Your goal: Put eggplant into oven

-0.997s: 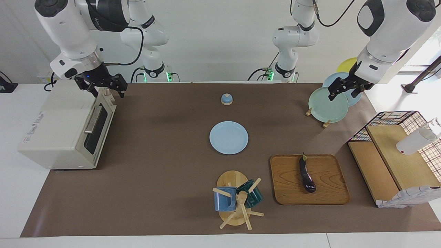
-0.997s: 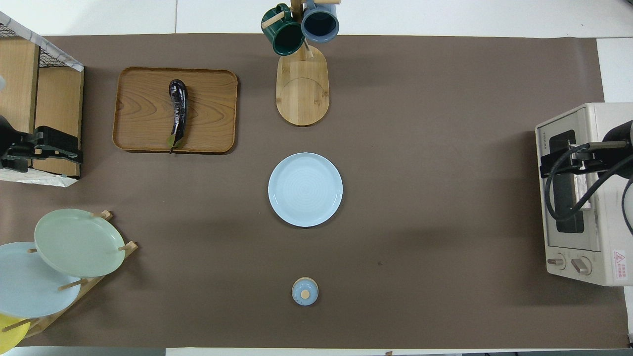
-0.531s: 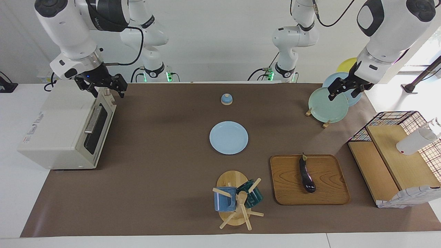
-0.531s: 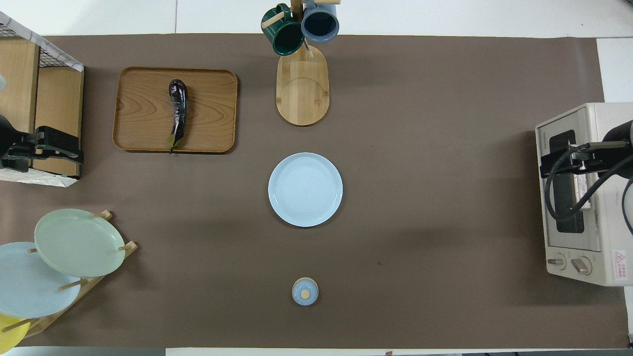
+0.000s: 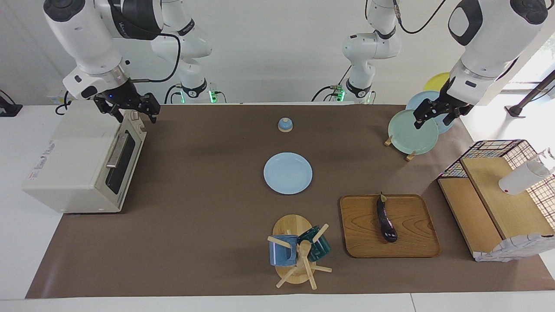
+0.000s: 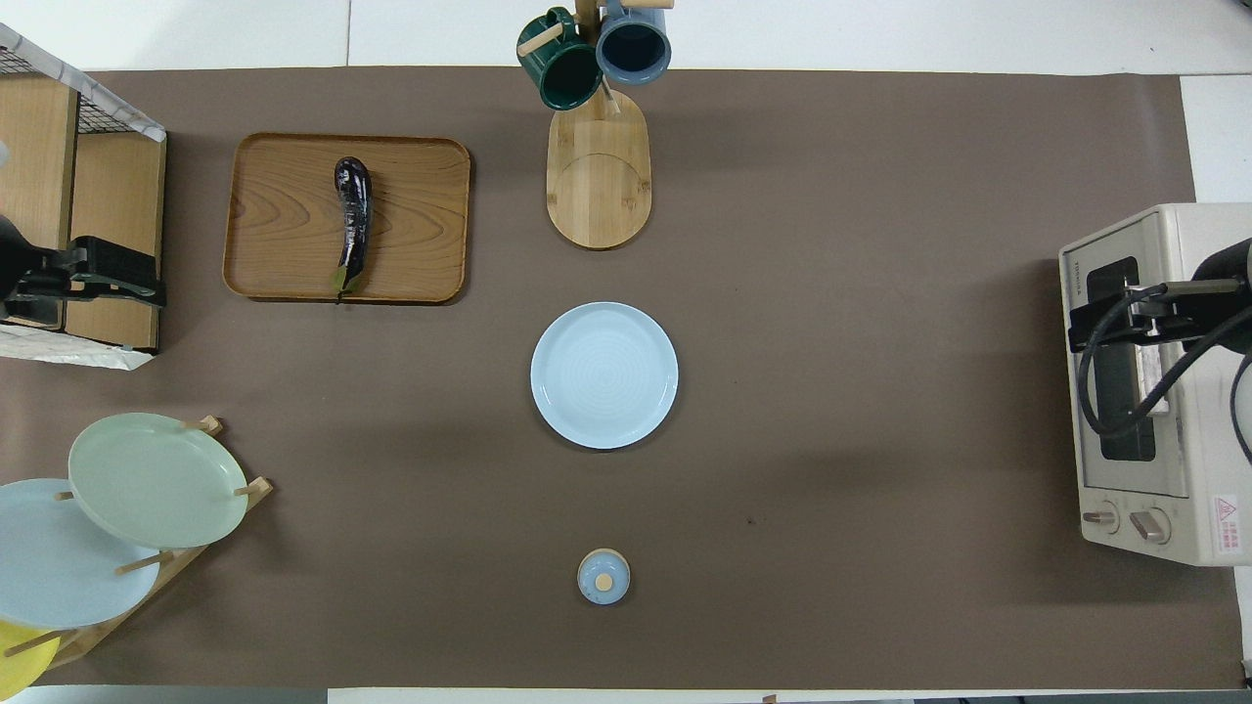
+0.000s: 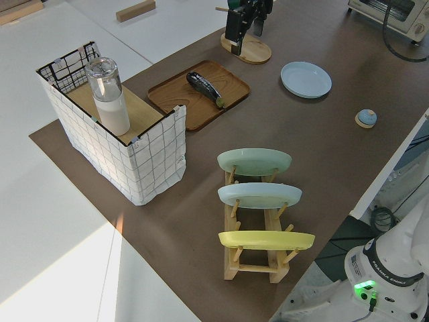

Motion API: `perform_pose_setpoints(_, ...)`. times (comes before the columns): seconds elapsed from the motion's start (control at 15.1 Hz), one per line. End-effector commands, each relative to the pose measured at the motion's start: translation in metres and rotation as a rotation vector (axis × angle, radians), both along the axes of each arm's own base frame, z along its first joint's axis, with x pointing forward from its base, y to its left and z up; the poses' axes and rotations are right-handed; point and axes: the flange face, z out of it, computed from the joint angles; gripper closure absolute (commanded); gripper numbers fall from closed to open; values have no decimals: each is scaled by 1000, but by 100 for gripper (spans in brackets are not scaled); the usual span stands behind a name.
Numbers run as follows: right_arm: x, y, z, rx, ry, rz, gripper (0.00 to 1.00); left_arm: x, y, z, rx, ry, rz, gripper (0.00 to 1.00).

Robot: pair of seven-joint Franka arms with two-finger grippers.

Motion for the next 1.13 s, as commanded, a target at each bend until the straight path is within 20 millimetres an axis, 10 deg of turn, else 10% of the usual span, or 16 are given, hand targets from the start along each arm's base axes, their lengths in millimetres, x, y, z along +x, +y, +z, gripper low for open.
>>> perform_pose_setpoints(0.0,-5,-2,2,31,7,1,0,12,-12,-19,6,-35,-8,0)
perform_pose_setpoints(0.4,-5,-2,2,31,7,1,0,80,-50,-141,-32,-55,-42,0)
perform_pose_setpoints(0.8,-5,-2,2,31,7,1,0,104,-95,-257,-38,-94,-100,0)
perform_pose_setpoints(1.06,-9,-15,0,32,30,-13,0,100,-98,-279,-37,-89,-107,0)
